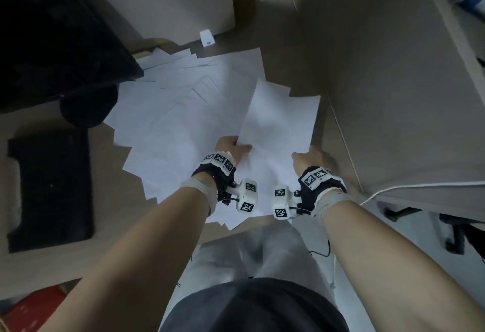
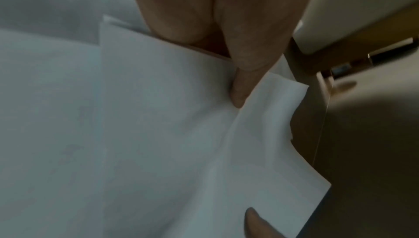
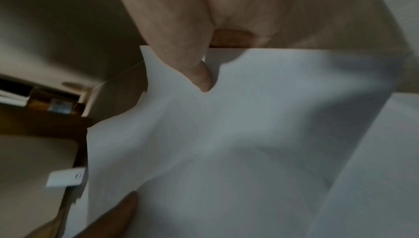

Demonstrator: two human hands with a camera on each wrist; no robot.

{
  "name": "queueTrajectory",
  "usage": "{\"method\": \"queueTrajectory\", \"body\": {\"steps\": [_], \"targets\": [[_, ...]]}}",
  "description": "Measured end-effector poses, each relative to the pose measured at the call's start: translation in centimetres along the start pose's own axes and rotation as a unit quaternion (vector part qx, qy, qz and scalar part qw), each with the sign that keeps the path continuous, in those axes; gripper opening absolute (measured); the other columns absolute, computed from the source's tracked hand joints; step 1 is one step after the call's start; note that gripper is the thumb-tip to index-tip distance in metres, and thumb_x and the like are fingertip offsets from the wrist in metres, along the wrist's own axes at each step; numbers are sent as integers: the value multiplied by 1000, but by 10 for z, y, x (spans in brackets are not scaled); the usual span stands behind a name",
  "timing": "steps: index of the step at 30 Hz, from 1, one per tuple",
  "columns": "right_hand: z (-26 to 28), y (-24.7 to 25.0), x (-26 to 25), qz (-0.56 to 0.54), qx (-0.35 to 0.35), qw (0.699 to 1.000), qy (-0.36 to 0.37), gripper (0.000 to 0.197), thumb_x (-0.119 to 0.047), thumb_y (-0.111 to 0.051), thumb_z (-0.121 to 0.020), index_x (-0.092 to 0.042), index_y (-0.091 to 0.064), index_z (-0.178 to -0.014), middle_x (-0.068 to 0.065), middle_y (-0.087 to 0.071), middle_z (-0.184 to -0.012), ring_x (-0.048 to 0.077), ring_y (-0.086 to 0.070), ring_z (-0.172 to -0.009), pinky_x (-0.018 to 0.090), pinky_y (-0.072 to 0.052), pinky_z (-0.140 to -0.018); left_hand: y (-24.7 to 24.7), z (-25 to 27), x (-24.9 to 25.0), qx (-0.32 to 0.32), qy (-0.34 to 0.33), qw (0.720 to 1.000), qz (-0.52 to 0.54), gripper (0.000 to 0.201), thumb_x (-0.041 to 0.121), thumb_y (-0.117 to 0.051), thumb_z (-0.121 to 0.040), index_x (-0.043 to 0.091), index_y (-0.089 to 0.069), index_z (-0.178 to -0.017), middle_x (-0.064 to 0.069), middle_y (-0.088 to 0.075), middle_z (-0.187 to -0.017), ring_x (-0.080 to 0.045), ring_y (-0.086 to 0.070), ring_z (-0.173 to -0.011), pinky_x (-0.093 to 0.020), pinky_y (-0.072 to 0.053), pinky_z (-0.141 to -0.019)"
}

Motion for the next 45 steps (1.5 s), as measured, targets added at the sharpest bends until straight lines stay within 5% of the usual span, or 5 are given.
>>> {"method": "queueTrajectory", "body": {"steps": [16, 25, 31, 39, 45], "targets": [[63, -142, -158, 109, -20, 987, 114, 83, -24, -65, -83, -14, -20, -151, 11, -27, -154, 34, -27, -139, 47, -31, -111, 156, -16, -187, 90, 225, 958, 155, 116, 58, -71, -47, 19, -25, -147, -15, -34, -148, -39, -42, -128, -54, -35, -107], [59, -158, -172, 204, 108, 966, 112, 100, -58, -67, -69, -13, -26, -148, 12, -28, -149, 32, -26, -137, 49, -22, -113, 183, -38, -216, 61, 194, 972, 120, 52, 12, -42, -94, 28, -38, -143, -19, -41, -138, -38, -46, -124, -48, -39, -107], [58, -156, -167, 201, 86, 969, 116, 92, -60, -62, -74, -12, -27, -144, 14, -45, -138, 34, -39, -126, 47, -29, -103, 169, -26, -201, 42, 198, 946, 253, 30, 29, -63, -85, 8, -54, -65, -7, -50, -66, -22, -46, -61, -33, -41, -66], [66, -159, -173, 147, 105, 972, 152, 86, -58, -68, -68, -11, -42, -135, 10, -43, -135, 32, -40, -122, 45, -36, -103, 214, -22, -220, 156, 235, 953, 109, 75, 36, -59, -87, 1, -31, -146, -23, -27, -152, -39, -27, -141, -47, -24, -114], [72, -190, -190, 192, -11, 967, 170, 83, -59, -65, -73, -16, -38, -139, 12, -42, -137, 33, -39, -126, 45, -36, -102, 204, -20, -214, 131, 247, 951, 132, 89, 42, -66, -68, 4, -31, -142, -17, -39, -142, -36, -45, -125, -44, -41, -101]]}}
Point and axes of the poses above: each hand's wrist, its own z-axis away from the middle knuckle, its own y-axis out of the back of the hand, x = y × z, the point moved 9 cm from there along -z, towards the middle knuckle
